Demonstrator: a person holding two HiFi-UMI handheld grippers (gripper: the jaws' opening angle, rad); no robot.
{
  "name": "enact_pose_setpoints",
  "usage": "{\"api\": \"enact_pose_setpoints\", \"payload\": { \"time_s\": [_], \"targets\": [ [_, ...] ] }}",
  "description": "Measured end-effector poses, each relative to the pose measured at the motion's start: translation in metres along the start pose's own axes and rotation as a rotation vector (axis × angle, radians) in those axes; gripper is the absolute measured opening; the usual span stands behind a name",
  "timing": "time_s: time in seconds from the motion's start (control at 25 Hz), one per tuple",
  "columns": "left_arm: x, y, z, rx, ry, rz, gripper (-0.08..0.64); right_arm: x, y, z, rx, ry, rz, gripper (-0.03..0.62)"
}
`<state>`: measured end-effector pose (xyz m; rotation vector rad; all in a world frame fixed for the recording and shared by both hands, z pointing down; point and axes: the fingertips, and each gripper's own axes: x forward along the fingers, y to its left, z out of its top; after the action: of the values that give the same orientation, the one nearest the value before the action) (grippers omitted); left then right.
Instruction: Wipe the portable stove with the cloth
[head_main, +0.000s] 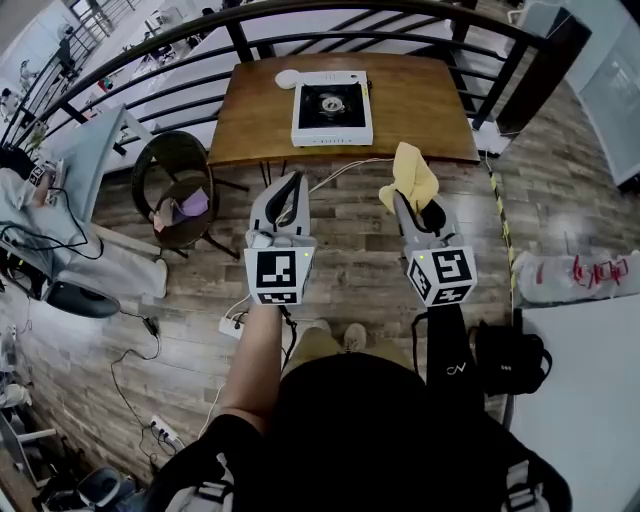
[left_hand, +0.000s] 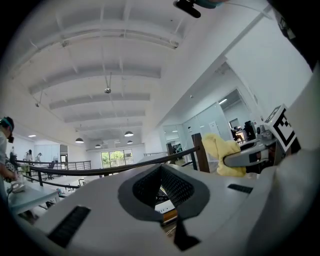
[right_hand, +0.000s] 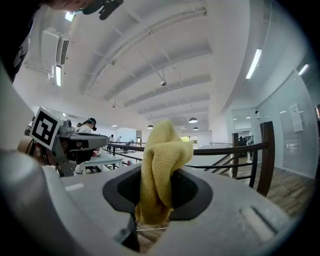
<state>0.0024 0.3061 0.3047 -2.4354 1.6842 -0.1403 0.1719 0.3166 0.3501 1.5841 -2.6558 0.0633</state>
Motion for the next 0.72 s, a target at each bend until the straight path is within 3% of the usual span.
{"api": "enact_pose_setpoints", "payload": {
  "time_s": [0.32,0.72],
  "targets": [
    [-0.003,0.006,-0.001,0.018,0.014,0.022,0.008,0.008,0.003,-0.006,0.022,0.006,0.027,0.118],
    [0.02,0.036,-0.007,-0.045,0.023,0.064,0.008,0.048,-0.006,-0.004,0.061,0.002,0.077,0.12]
  ]
}}
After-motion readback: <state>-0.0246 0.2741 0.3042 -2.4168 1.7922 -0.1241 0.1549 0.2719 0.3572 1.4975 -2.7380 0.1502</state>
